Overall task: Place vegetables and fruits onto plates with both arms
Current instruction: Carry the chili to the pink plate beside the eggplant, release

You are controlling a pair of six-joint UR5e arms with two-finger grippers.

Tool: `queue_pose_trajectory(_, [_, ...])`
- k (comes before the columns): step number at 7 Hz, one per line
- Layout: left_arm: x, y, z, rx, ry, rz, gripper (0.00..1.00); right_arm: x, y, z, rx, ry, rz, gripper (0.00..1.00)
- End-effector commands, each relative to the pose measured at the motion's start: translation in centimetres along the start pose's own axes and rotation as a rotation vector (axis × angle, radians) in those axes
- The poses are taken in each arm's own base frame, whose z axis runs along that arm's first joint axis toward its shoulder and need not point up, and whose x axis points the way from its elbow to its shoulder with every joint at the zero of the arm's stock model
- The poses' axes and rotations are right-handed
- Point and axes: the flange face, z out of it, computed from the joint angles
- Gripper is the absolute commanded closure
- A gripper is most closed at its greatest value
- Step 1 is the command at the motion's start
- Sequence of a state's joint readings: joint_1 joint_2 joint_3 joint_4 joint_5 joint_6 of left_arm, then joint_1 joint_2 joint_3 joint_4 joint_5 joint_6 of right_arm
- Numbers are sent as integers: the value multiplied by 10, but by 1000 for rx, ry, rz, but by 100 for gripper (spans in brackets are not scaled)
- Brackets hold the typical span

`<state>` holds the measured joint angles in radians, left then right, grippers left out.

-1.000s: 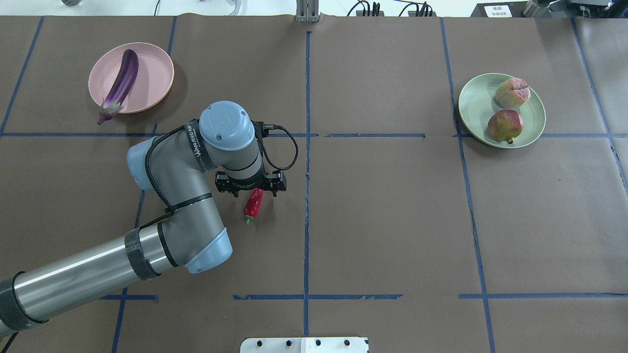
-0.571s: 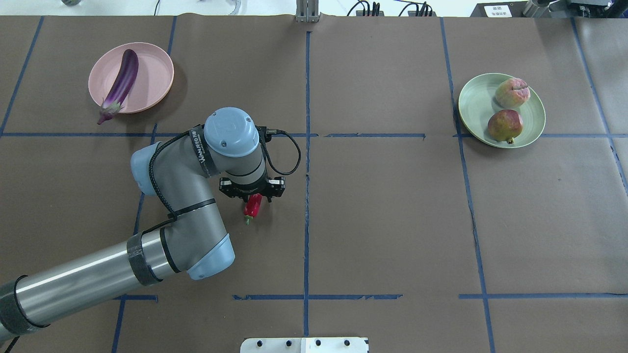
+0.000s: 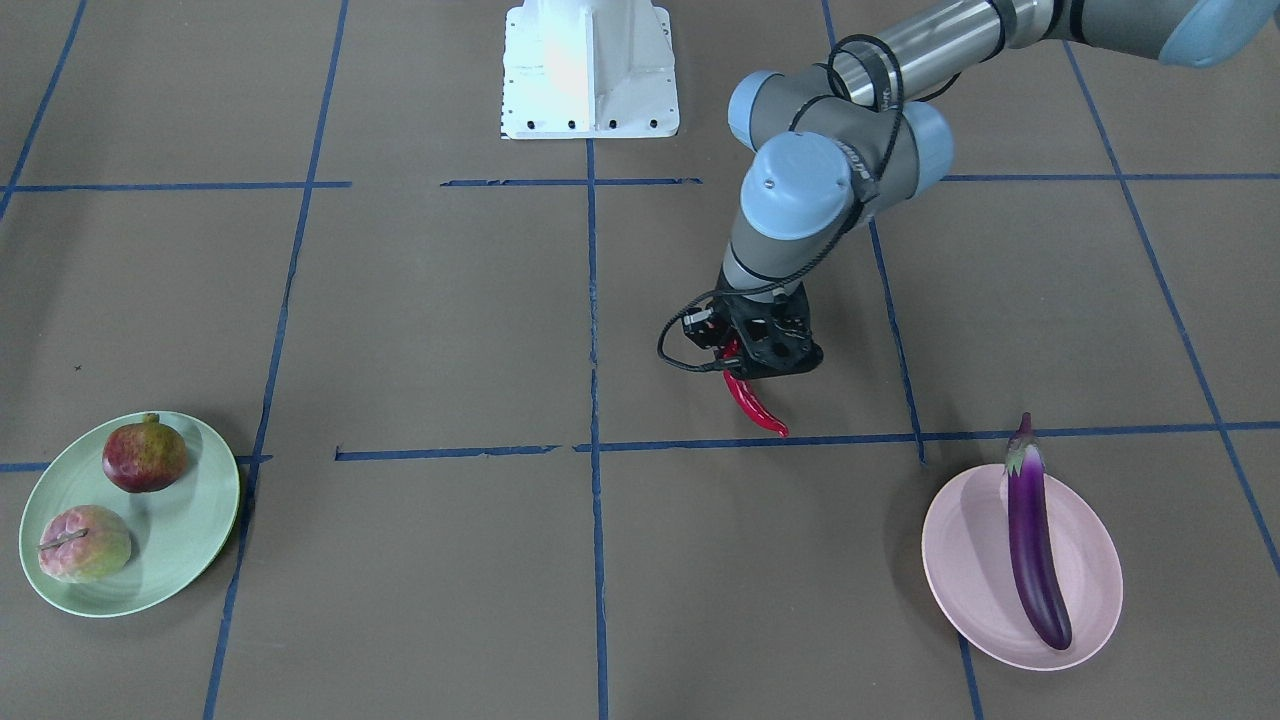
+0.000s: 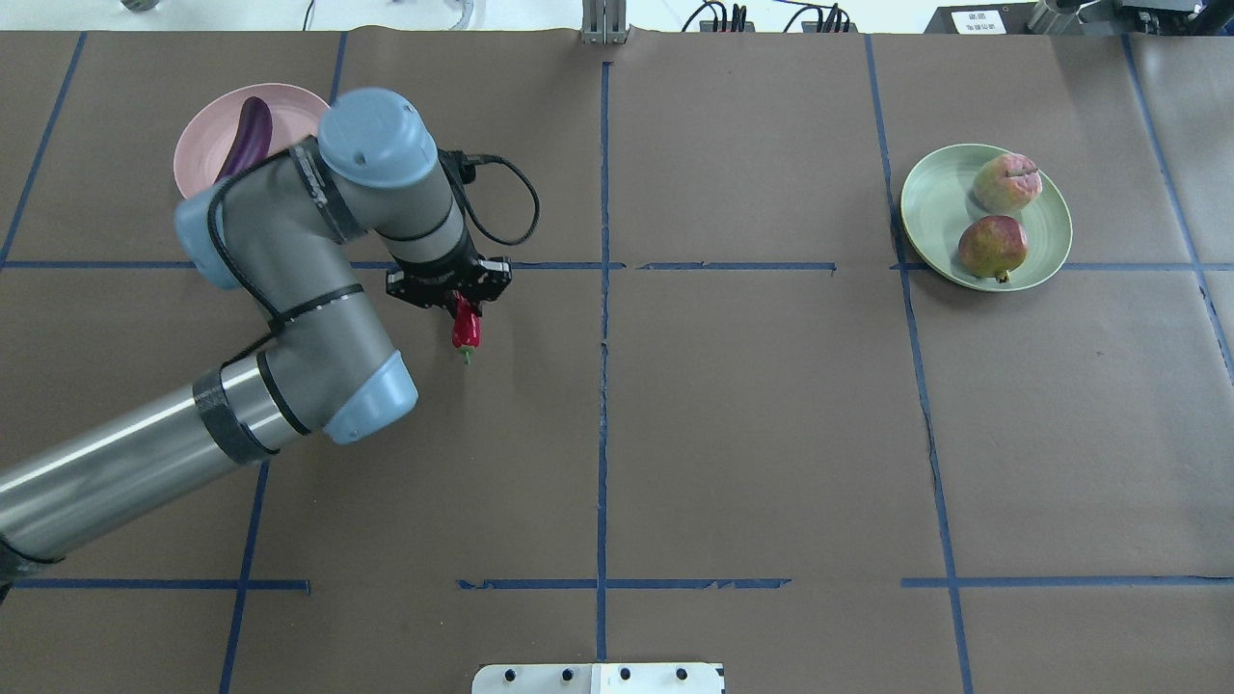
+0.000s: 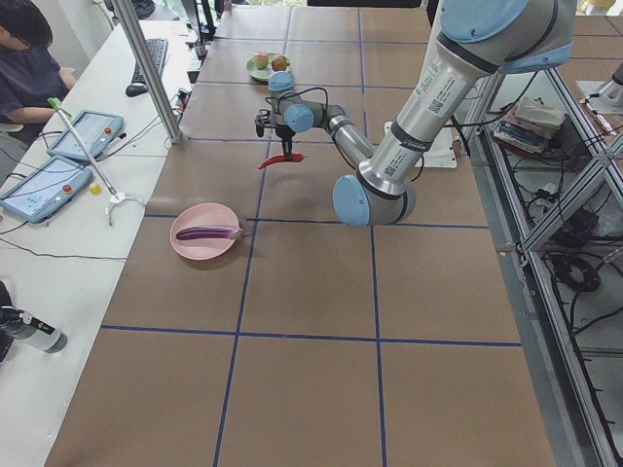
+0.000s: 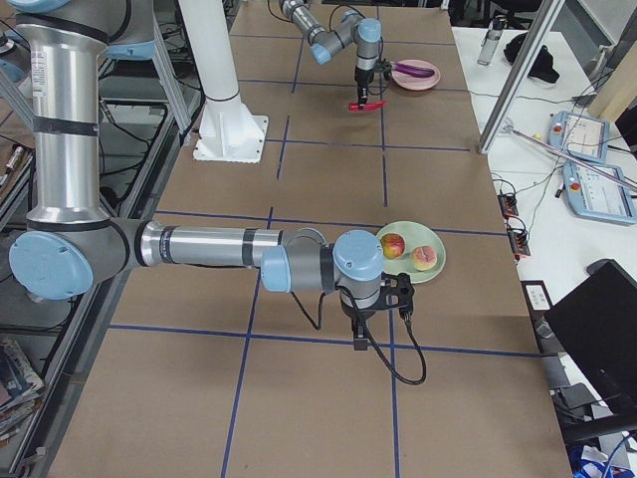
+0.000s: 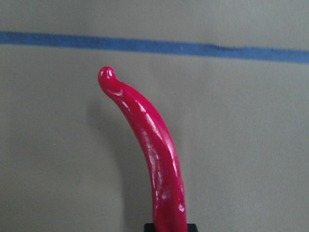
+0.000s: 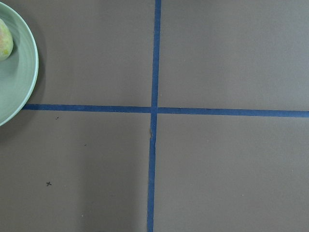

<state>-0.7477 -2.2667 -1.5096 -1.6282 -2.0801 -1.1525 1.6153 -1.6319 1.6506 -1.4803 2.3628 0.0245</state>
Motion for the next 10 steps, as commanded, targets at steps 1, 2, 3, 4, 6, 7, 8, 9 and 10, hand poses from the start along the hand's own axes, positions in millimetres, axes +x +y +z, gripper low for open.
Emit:
queue_pose_trajectory(1, [-90, -109, -37, 43, -65, -24, 100, 0, 0, 0, 1, -1, -1, 0])
queue_pose_trajectory(2, [-148, -161, -42, 48, -124, 38, 100, 0, 0, 0, 0, 0, 0, 0])
queue_pose_trajectory(3, [-191, -192, -36, 29, -170, 90, 100, -2, 0, 2, -3, -2, -4, 0])
queue_pose_trajectory(4, [-202, -200, -22, 20, -184, 101, 100, -2, 0, 2, -3, -2, -4, 0])
queue_pose_trajectory(6, [-193, -202, -25, 47, -153, 139, 0, -5, -1, 5, -9, -1, -7, 0])
queue_pose_trajectory(7, [-192, -201, -27, 49, -139, 162, 0, -5, -1, 5, -9, -1, -7, 0])
queue_pose_trajectory(8, [-199, -202, -36, 16, -95, 228, 0, -5, -1, 5, -10, -1, -9, 0])
queue_pose_trajectory(9, [-242, -211, -55, 7, -70, 273, 0, -5, -1, 5, -10, -1, -9, 0])
queue_pose_trajectory(10, [-314, -207, -74, 29, -81, 326, 0, -4, -1, 6, -11, 1, -6, 0])
